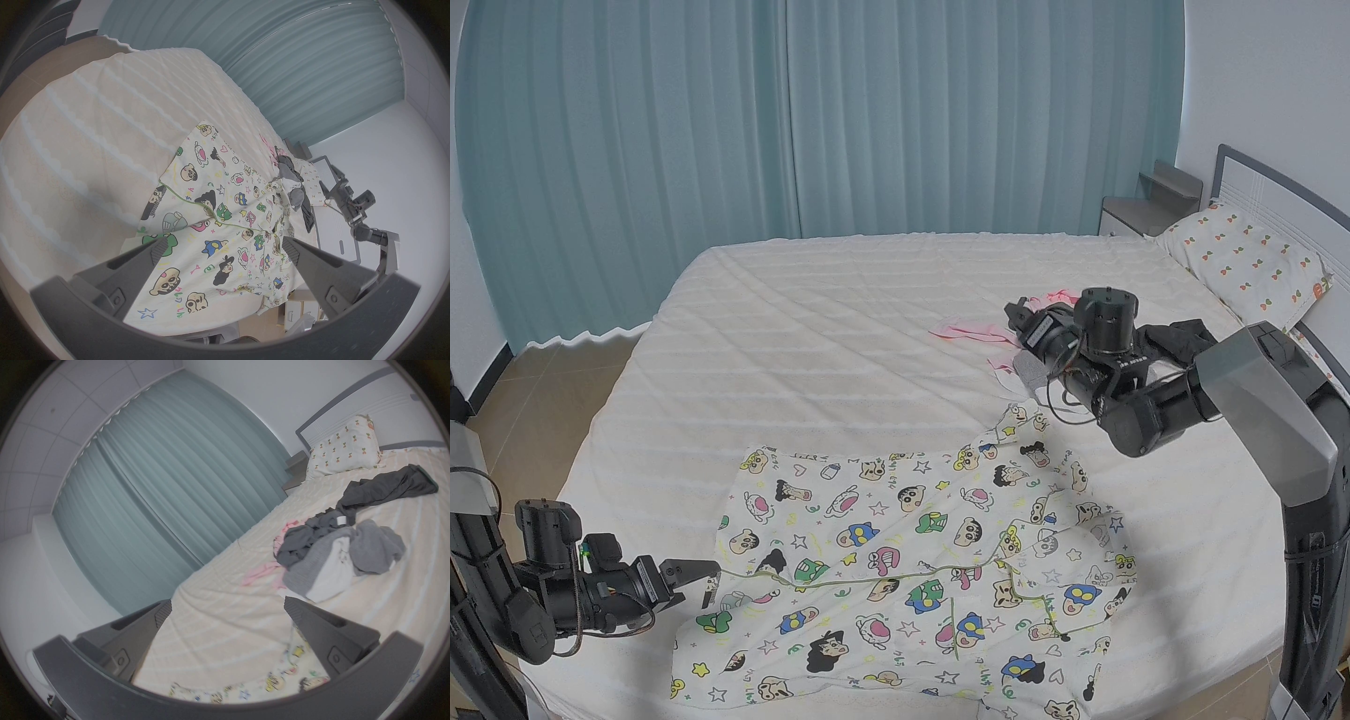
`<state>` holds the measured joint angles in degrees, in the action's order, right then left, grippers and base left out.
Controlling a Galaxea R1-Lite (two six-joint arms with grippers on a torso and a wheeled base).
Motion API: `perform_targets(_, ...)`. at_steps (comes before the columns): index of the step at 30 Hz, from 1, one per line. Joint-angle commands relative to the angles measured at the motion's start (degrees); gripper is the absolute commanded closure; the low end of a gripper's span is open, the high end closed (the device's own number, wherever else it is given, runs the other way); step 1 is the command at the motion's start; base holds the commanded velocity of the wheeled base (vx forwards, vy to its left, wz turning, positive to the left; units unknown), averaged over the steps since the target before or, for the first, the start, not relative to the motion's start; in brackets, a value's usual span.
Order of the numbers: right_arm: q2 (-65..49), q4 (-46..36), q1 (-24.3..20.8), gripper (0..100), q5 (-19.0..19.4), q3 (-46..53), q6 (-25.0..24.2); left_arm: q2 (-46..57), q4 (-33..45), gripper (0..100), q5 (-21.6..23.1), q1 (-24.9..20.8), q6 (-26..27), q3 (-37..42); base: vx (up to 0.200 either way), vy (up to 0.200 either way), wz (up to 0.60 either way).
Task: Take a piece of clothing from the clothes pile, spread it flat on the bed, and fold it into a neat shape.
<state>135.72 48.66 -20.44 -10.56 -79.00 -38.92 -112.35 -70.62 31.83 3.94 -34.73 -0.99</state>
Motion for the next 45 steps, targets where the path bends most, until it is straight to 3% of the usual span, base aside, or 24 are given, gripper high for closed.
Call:
perform_targets(1,-8.80,30.17,-1.35,0,5.64,53.33,13.35,-5.51,-1.80,0,-9.42,-2.36,2.39,-5.60,0.000,0.000,0.00)
perform_targets(6,-7.13,38.00,-3.37,0,5.72,60.10,11.50,-10.52,-1.45,0,-14.78,-2.79,5.81,-4.64,0.000,0.000,0.00)
perform_targets(8,-4.67,41.25,-4.43,0,5.72,62.21,8.07,-12.63,-1.63,0,-18.65,-2.44,12.49,-1.91,0.000,0.000,0.00)
perform_targets(11,-3.00,40.90,-4.52,0,5.81,62.03,7.28,-15.27,-1.89,0,-23.66,-2.71,16.27,-0.42,0.000,0.000,0.00)
perform_targets(21,-3.09,40.90,-6.28,0,5.64,62.65,7.28,-19.22,-1.36,0,-27.52,-3.23,16.45,0.90,0.000,0.000,0.00)
perform_targets(27,-3.35,40.90,-6.28,0,5.64,62.56,7.37,-19.05,-1.27,0,-27.35,-3.50,15.92,0.99,0.000,0.000,0.00)
perform_targets(37,-3.35,40.90,-6.28,0,5.72,62.47,7.37,-17.03,0.83,0,-27.35,-10.00,9.68,0.99,0.000,0.000,0.00)
perform_targets(44,-3.27,40.90,-6.98,0,5.72,62.56,7.28,-16.85,0.57,0,-27.52,-10.53,8.89,0.99,0.000,0.000,0.00)
perform_targets(45,-3.18,40.90,-6.98,0,5.72,62.56,7.28,-16.76,0.57,100,-27.70,-10.53,8.98,0.99,0.000,0.000,0.00)
